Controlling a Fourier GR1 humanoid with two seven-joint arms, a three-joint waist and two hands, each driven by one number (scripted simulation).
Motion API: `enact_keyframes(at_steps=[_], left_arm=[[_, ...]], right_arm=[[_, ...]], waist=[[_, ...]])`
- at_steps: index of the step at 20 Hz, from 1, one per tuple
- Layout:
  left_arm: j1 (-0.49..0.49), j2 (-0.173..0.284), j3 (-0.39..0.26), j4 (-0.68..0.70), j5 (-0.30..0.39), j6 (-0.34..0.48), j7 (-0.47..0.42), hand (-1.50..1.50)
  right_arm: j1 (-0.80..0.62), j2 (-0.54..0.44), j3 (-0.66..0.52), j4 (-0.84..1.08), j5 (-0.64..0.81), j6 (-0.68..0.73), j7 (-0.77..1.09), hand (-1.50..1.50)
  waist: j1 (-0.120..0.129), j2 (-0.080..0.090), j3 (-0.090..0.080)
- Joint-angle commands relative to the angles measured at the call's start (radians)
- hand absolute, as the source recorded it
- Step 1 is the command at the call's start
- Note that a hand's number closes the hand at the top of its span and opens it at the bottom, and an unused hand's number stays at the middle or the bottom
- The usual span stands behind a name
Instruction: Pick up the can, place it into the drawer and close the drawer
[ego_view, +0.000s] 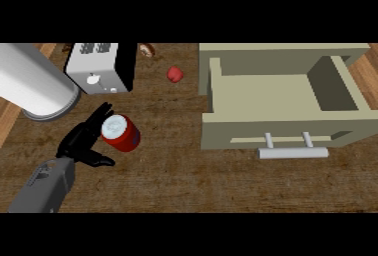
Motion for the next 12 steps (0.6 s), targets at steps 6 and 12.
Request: enact_keyframes(at_steps=[6,12], left_arm=[[-0.079,0.018,0.015,0.206,-0.041,-0.045,-0.119,-1.50],[-0.122,-0.060,0.050,0.270,-0.011,0.001,-0.112,-1.50]], right_arm=[[0.028,-0.001,-0.030,-0.055,-0.089,0.001,0.063,-1.50],[0.023,0.042,-0.007,-0.053,-0.022,0.023,0.030,-1.50]], waist=[[-0.005,0.002,-0.001],[-0.010,0.004,-0.001]])
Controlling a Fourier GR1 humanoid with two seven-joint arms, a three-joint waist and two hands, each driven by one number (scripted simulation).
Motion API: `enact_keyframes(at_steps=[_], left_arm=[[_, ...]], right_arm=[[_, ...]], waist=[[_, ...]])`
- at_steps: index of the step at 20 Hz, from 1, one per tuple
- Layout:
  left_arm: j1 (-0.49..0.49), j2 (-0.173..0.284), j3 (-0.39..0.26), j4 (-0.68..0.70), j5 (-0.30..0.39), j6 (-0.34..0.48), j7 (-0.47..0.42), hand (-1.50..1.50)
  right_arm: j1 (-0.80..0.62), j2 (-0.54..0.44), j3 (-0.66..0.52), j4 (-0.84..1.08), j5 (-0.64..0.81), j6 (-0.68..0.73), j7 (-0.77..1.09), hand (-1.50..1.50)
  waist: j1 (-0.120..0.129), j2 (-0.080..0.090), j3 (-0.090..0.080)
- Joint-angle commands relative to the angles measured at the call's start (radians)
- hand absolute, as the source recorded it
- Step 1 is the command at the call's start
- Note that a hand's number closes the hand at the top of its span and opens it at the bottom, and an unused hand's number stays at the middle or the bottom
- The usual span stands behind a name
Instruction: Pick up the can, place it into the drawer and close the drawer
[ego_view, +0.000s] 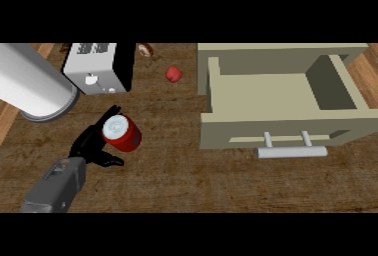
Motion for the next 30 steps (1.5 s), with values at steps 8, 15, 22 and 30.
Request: enact_keyframes(at_steps=[8,15,22,30], left_arm=[[-0.069,-0.031,0.017,0.030,0.029,-0.155,0.051,1.50],[-0.102,-0.098,0.011,-0.080,0.061,-0.191,0.091,1.50],[-0.040,-0.120,0.116,-0.185,0.161,0.087,0.089,1.50],[0.037,-0.236,0.097,-0.503,0.196,0.364,0.141,1.50]], right_arm=[[0.001,0.020,0.010,0.004,0.001,0.026,-0.007,-1.50],[-0.001,-0.011,-0.026,0.023,-0.020,-0.001,0.011,-1.50],[0.061,0.035,0.002,-0.061,-0.030,-0.019,0.040,-1.50],[0.074,0.036,0.008,-0.049,-0.014,-0.035,0.012,-1.50]], waist=[[0.003,-0.002,0.000],[0.020,-0.009,0.002],[0.036,-0.016,0.003],[0.055,-0.023,0.005]])
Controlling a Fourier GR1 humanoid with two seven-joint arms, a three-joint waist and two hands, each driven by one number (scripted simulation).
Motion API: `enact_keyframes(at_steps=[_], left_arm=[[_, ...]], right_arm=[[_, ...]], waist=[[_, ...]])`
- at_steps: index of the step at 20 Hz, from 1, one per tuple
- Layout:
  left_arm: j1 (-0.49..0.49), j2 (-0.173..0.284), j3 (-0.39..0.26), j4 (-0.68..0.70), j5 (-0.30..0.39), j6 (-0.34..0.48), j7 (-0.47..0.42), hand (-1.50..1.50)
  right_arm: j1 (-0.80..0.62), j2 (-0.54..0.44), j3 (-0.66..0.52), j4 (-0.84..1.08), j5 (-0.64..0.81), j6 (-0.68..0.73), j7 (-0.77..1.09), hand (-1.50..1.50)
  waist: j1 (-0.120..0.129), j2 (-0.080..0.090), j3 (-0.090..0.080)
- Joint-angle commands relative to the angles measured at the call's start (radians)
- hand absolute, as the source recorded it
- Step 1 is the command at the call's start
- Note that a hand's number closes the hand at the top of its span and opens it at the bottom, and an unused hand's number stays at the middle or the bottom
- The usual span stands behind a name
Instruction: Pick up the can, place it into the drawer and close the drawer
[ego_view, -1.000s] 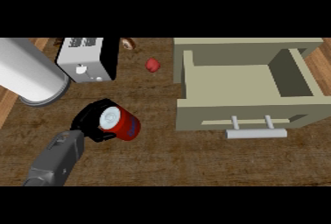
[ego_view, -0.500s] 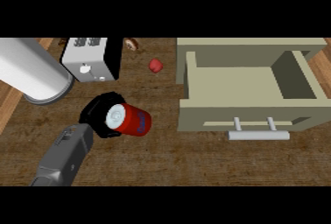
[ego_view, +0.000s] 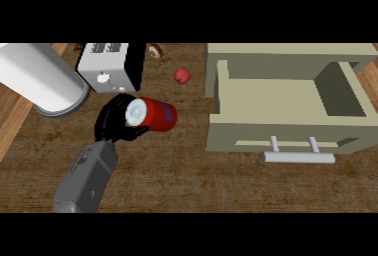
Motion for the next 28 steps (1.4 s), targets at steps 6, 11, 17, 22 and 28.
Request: enact_keyframes(at_steps=[6,11,17,22,28], left_arm=[[0.069,-0.059,-0.185,-0.466,0.054,0.258,0.242,1.50],[0.084,-0.060,-0.271,-0.738,0.071,0.416,0.448,1.50],[0.015,-0.060,-0.313,-0.793,0.009,0.504,0.536,1.50],[-0.073,-0.060,-0.384,-0.825,-0.001,0.617,0.623,1.50],[-0.265,-0.060,-0.439,-0.677,0.035,0.731,0.611,1.50]], right_arm=[[-0.005,-0.015,-0.027,-0.023,-0.041,-0.027,0.022,-1.50],[-0.017,-0.015,-0.031,0.023,-0.027,0.012,-0.003,-1.50],[-0.007,0.001,-0.012,-0.035,-0.047,0.000,0.033,-1.50],[0.007,0.001,0.028,-0.042,-0.028,-0.031,0.014,-1.50],[-0.070,-0.040,0.013,0.022,-0.026,-0.043,0.042,-1.50]], waist=[[-0.005,0.001,-0.001],[-0.015,0.005,-0.001],[-0.030,0.012,-0.002],[-0.032,0.012,-0.002],[-0.038,0.015,-0.002]])
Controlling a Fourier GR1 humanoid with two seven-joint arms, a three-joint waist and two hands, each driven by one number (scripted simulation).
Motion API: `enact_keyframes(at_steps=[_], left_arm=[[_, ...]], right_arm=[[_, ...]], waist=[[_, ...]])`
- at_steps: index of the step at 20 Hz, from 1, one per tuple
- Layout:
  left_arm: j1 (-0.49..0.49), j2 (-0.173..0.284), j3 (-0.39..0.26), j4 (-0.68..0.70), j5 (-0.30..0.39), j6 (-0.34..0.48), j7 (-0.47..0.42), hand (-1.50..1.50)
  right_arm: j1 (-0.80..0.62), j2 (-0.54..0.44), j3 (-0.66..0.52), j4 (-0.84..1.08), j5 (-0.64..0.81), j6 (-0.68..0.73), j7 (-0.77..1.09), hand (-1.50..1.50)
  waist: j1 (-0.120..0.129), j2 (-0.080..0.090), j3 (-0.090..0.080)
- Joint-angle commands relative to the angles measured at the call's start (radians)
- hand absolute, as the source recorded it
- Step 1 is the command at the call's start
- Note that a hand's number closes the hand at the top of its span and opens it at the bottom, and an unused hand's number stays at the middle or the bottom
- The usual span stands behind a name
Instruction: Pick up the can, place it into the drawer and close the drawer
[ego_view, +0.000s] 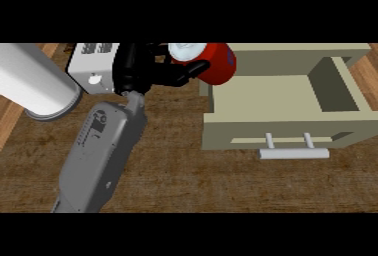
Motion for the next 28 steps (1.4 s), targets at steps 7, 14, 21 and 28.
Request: enact_keyframes(at_steps=[7,14,21,28], left_arm=[[-0.239,0.000,-0.074,0.189,0.034,0.145,0.002,1.50],[-0.377,0.000,-0.104,0.374,0.155,0.175,-0.062,1.50],[-0.508,0.000,-0.156,0.566,0.292,0.203,-0.165,1.50],[-0.559,0.000,-0.239,0.672,0.410,0.217,-0.241,1.50]], right_arm=[[-0.017,-0.005,0.023,-0.036,-0.011,-0.037,0.034,-1.50],[-0.032,-0.043,0.001,0.031,-0.010,0.000,0.023,-1.50],[-0.048,-0.015,0.017,-0.012,-0.014,-0.016,0.036,-1.50],[-0.057,-0.013,0.014,-0.017,0.001,-0.002,0.030,-1.50]], waist=[[-0.008,0.001,0.000],[-0.018,0.003,0.000],[-0.040,0.009,0.000],[-0.049,0.012,0.001]])
